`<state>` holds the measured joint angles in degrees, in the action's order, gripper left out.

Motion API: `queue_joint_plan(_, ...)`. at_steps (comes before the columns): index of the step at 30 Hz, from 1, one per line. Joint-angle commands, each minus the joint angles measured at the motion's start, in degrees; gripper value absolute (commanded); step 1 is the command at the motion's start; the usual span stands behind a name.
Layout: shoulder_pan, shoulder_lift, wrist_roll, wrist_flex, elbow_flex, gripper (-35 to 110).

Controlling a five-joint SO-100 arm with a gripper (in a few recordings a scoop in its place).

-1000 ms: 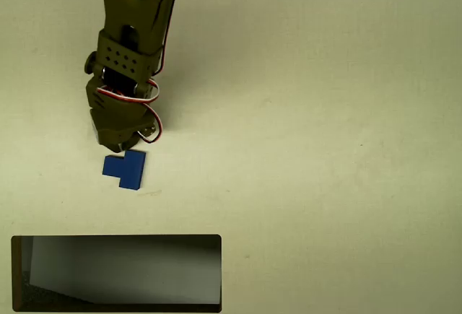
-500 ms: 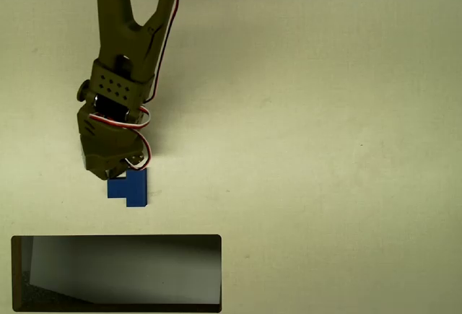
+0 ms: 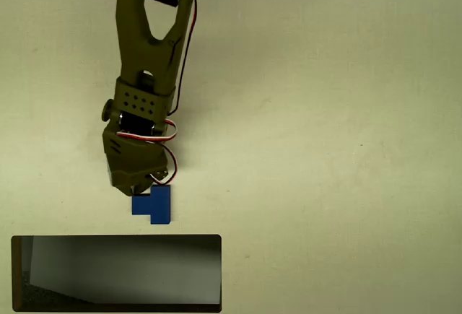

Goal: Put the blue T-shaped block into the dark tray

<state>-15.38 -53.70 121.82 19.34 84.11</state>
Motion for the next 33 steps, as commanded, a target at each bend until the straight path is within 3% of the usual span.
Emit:
queue_joint_plan(1,0.97,-0.62,-0.35,0.0,-0.62,0)
queue_joint_plan(11,-1.23,-9.32,1.49,2.55,10.37,0)
queue_joint_plan(16,1.76,-14.59,-5.01,9.76,13.71,0)
queue_joint_plan(33,5.89,-3.16,-8.61,4.66,1.93,0)
